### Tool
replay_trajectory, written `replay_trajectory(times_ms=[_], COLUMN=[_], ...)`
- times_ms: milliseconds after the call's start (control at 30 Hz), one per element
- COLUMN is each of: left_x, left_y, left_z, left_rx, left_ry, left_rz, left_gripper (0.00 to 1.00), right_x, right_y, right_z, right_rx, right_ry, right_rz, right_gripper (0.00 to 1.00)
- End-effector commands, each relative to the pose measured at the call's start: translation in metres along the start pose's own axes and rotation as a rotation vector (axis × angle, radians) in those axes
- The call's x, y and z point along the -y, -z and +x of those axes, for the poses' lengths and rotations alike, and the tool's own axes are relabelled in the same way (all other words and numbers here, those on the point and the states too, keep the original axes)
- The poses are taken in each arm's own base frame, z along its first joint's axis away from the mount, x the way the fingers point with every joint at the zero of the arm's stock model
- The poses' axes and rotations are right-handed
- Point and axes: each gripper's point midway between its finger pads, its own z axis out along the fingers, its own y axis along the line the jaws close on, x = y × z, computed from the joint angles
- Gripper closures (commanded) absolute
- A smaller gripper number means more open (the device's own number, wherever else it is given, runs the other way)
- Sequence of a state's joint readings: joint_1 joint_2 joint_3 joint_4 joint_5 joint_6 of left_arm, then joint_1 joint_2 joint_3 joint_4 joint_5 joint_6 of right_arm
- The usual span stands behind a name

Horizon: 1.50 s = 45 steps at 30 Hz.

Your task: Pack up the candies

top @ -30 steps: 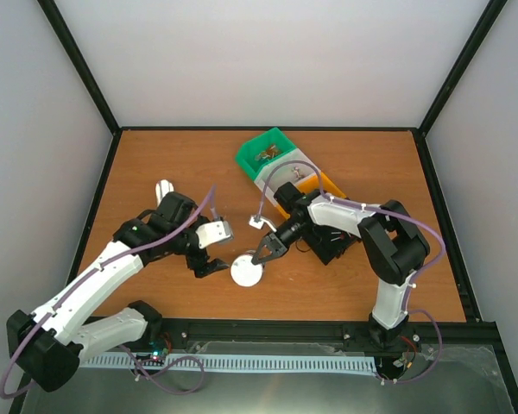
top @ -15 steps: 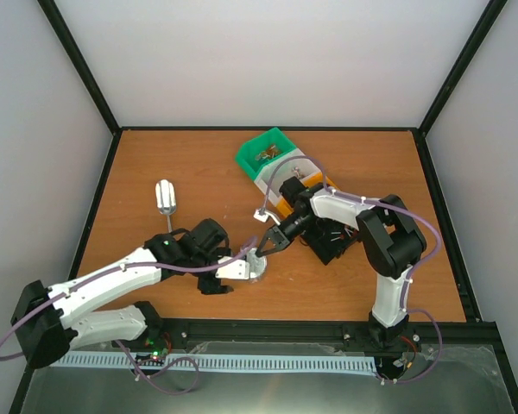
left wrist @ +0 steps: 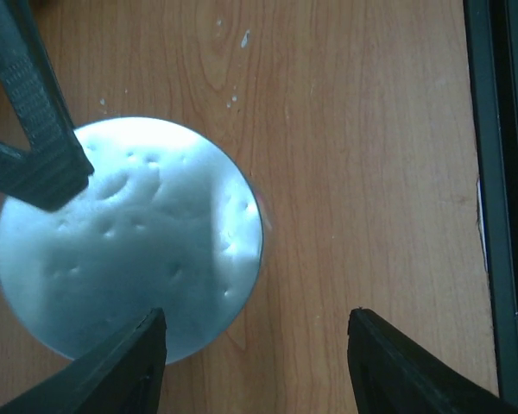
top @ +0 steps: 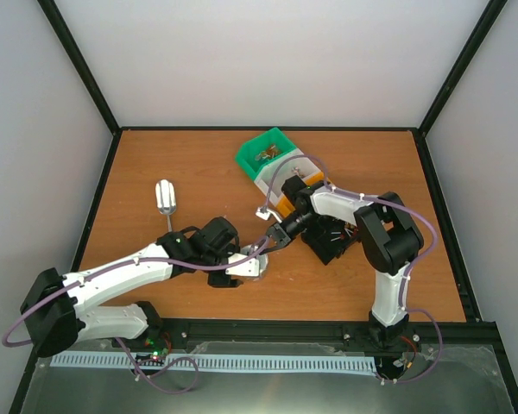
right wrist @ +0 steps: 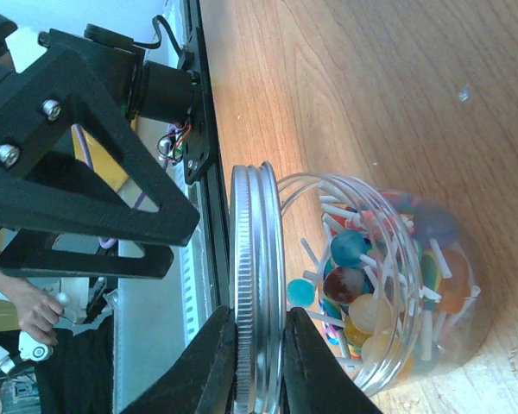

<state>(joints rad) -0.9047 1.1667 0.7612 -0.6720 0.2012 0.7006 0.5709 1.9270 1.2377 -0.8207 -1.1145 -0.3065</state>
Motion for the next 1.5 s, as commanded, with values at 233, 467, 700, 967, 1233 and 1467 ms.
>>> replay_trajectory(times_ms=[233, 467, 700, 967, 1233, 1467], left_x=[-0.006, -0.015, -0.029, -0.064, -0.085, -0.085], left_y=[0.003, 0.000, 0.011, 0.038, 0.026, 0.005], left_z=[-0.034, -0.038, -0.047, -0.050, -0.028, -0.021], left_rx=[0.113, 0.117, 0.129, 0.284, 0.298, 0.274], left_ry=[0.059, 0.092, 0.209, 0.465, 0.620, 0.666], left_rz=[0.025, 0.009, 0.123, 0.193, 0.244, 0.289], left_gripper=[0.45, 0.49, 0.61, 0.54, 0.50, 0.45], right_x=[0.012, 0.014, 0.012, 0.009, 0.009, 0.008], right_y=[0.002, 0.001, 0.003, 0.004, 0.005, 0.005], right_z=[-0.004, -0.004, -0.007, -0.006, -0.007, -0.007], right_rx=[0.000, -0.003, 0.002, 0.006, 0.007, 0.010], right_ry=[-0.015, -0.018, -0.020, -0.018, -0.009, -0.005], right_rz=[0.012, 0.017, -0.001, -0.011, -0.008, -0.009], right_gripper=[0.88, 0.88, 0.88, 0.87, 0.87, 0.86])
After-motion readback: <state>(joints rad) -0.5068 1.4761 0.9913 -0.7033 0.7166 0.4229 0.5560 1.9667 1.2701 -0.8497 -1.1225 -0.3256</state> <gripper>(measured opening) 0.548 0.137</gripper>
